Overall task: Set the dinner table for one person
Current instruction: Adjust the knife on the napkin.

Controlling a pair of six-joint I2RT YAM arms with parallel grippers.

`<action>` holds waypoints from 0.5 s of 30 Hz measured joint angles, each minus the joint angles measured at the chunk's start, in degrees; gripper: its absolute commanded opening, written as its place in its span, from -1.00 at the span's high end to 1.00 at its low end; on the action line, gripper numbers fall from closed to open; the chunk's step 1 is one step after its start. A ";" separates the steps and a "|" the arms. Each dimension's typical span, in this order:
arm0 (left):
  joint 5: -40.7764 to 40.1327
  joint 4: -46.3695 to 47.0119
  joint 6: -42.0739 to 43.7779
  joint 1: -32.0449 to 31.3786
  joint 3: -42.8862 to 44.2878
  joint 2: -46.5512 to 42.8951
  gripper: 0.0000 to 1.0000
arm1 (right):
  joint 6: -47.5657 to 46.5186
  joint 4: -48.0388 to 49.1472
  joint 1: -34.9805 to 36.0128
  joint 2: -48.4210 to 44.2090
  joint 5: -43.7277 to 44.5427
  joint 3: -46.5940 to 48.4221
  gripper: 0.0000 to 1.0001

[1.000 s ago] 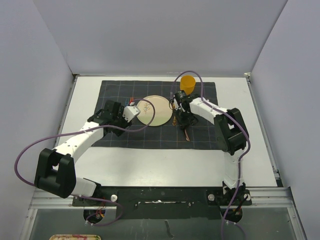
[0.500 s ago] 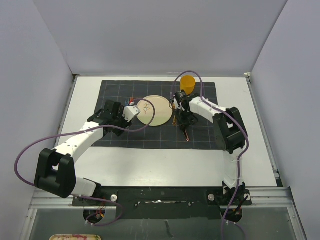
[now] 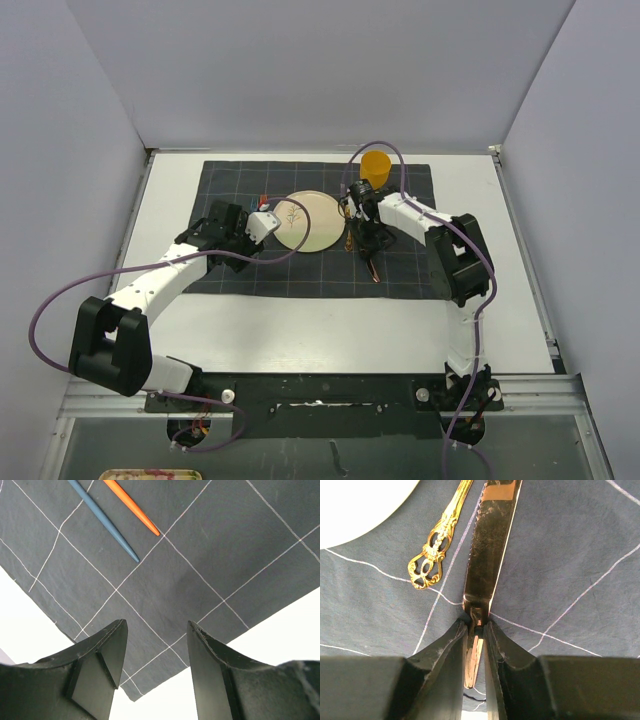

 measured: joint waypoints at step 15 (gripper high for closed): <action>0.20 -0.04 0.00 -0.02 0.00 0.00 0.01 | 1.36 1.14 0.00 -1.09 0.26 -1.29 1.00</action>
